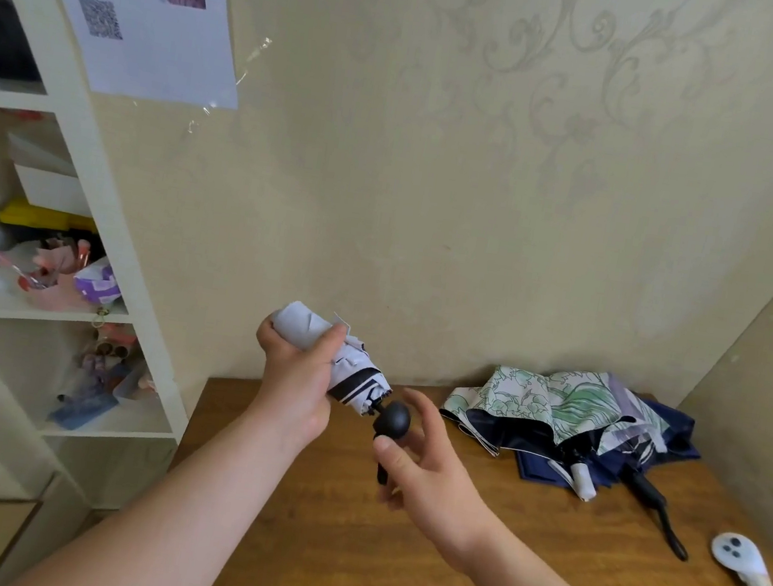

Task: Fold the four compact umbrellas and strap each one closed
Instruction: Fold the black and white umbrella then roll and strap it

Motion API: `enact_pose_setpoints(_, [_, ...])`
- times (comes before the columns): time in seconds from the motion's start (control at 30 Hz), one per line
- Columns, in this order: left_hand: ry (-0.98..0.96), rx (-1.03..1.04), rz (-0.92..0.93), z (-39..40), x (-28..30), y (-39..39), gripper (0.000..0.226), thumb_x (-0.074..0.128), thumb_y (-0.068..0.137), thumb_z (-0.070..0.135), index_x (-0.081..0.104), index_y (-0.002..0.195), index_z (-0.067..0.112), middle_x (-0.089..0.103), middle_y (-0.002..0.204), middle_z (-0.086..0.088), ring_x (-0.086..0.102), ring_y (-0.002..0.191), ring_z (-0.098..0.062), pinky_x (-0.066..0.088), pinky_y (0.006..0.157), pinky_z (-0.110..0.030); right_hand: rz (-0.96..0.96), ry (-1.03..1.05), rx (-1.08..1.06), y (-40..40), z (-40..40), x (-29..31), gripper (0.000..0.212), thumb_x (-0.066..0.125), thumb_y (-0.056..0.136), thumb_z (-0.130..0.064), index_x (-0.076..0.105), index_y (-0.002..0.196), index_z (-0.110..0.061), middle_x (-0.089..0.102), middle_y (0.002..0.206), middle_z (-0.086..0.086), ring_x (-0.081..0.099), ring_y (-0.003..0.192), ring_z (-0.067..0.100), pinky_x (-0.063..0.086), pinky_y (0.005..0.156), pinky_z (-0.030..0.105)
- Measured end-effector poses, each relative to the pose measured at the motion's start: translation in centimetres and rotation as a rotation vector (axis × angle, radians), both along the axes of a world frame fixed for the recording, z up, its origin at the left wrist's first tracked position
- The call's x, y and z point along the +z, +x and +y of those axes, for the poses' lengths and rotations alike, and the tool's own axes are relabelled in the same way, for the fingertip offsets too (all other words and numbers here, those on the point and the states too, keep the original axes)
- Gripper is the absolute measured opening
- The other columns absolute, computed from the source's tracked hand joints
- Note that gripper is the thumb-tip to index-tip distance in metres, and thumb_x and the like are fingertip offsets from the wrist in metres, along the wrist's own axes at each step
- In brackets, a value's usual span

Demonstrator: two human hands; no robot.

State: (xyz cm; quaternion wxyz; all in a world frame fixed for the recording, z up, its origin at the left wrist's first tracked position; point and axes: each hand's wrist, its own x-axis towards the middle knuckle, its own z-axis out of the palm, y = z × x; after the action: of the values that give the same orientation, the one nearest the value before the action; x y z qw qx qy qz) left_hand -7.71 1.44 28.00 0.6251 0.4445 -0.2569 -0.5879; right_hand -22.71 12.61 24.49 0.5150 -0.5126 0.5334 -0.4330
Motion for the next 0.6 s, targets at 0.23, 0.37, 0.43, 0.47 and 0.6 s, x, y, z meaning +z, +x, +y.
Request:
enact_pose_setpoints(0.23, [0.041, -0.008, -0.023, 1.3, -0.2, -1.4, 0.075, 0.082, 0.087, 0.009, 0.032, 0.135, 0.038, 0.065, 0.129, -0.021, 0.076, 0.104, -0.035, 0.062, 0.09, -0.058, 0.781, -0.38, -0.123, -0.1, -1.8, -0.3, 0.065, 0.06, 0.094, -0.065, 0.038, 0.146, -0.034, 0.059, 0.115, -0.013, 0.058, 0.096, 0.007, 0.052, 0.082, 0.031])
enact_pose_setpoints(0.37, [0.059, -0.056, 0.057, 1.9, -0.5, -1.9, 0.067, 0.077, 0.095, 0.015, 0.035, 0.14, 0.039, 0.067, 0.129, -0.014, 0.076, 0.105, -0.034, 0.059, 0.096, -0.06, 0.897, -0.376, -0.197, -0.3, -3.1, -0.3, 0.047, 0.054, 0.094, -0.067, 0.054, 0.109, -0.022, 0.061, 0.088, -0.006, 0.059, 0.078, 0.02, 0.049, 0.066, 0.04])
enact_pose_setpoints(0.43, [0.042, -0.087, 0.13, 2.0, 0.1, -1.4, 0.058, 0.078, 0.095, 0.03, 0.042, 0.14, 0.038, 0.069, 0.129, -0.015, 0.075, 0.105, -0.036, 0.058, 0.095, -0.061, 0.79, -0.347, -0.221, -0.2, -3.0, -0.1, 0.043, 0.055, 0.095, -0.065, 0.053, 0.094, -0.022, 0.058, 0.076, -0.007, 0.055, 0.069, 0.016, 0.045, 0.06, 0.036])
enact_pose_setpoints(0.47, [0.059, -0.094, 0.178, 1.9, 0.2, -1.2, 0.062, 0.081, 0.091, 0.039, 0.045, 0.142, 0.033, 0.069, 0.128, -0.016, 0.076, 0.102, -0.036, 0.06, 0.092, -0.06, 0.723, -0.331, -0.219, 0.1, -2.9, 0.1, 0.04, 0.058, 0.096, -0.061, 0.052, 0.089, -0.022, 0.058, 0.073, -0.007, 0.053, 0.066, 0.014, 0.042, 0.058, 0.033])
enact_pose_setpoints(0.6, [0.203, -0.236, 0.256, 3.0, 1.3, -1.3, 0.066, 0.074, 0.088, 0.063, 0.064, 0.126, 0.01, 0.08, 0.097, -0.013, 0.079, 0.079, -0.028, 0.059, 0.088, -0.05, 0.474, -0.236, -0.195, 1.8, -2.4, 0.5, 0.03, 0.072, 0.093, -0.047, 0.05, 0.097, -0.028, 0.064, 0.079, -0.01, 0.059, 0.069, 0.008, 0.047, 0.06, 0.03])
